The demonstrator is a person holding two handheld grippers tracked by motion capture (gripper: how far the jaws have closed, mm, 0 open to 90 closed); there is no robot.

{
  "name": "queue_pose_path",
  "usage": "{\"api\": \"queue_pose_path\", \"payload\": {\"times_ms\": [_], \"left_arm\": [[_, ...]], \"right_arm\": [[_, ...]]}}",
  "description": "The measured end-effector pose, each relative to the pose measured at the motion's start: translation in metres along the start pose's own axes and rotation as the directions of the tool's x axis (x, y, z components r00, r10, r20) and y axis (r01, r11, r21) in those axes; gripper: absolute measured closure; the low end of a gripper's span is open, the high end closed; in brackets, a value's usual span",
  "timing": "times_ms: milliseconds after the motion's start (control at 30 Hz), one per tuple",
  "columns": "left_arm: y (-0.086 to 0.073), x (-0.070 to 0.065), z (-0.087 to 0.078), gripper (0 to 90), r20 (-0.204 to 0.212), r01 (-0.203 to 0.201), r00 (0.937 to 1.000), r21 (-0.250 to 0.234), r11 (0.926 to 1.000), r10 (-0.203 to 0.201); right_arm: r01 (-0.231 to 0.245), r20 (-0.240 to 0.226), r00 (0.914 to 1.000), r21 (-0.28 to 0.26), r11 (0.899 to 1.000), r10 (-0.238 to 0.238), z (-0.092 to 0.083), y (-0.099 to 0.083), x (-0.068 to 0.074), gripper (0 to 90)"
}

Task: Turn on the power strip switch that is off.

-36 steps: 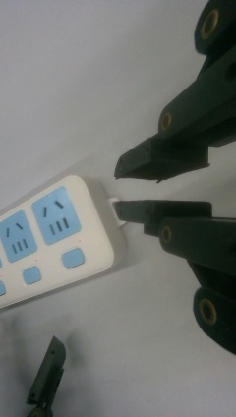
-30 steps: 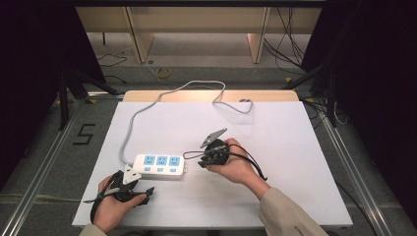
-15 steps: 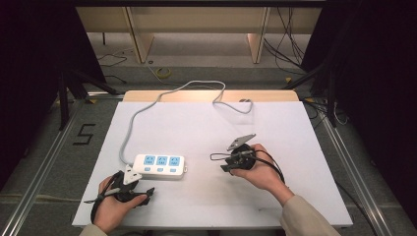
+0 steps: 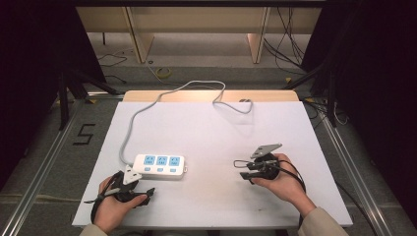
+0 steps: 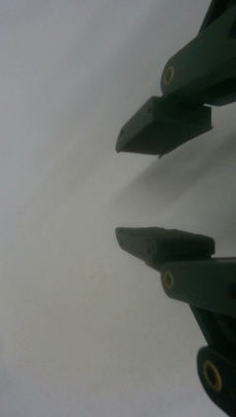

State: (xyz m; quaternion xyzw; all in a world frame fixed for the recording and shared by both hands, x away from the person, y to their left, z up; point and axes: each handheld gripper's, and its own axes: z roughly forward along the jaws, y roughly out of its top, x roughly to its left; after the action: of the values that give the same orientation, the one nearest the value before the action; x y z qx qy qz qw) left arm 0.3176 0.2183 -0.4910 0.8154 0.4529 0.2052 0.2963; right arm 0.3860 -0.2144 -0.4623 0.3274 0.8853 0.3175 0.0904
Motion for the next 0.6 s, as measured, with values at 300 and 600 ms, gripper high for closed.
{"api": "queue_pose_path", "payload": {"times_ms": [300,600], "left_arm": [[0.000,0.000,0.000,23.0,-0.005,0.000,1.0000,-0.001,1.0000,0.000],[0.000,-0.001,0.000,22.9,-0.003,-0.004,1.0000,-0.003,1.0000,0.004]], "right_arm": [[-0.041,0.023,0.9988,-0.058,0.997,0.043,-0.016,-0.030,-0.006,46.5],[-0.062,0.043,0.9969,-0.080,0.995,0.066,-0.023,-0.043,-0.010,43.9]]}}
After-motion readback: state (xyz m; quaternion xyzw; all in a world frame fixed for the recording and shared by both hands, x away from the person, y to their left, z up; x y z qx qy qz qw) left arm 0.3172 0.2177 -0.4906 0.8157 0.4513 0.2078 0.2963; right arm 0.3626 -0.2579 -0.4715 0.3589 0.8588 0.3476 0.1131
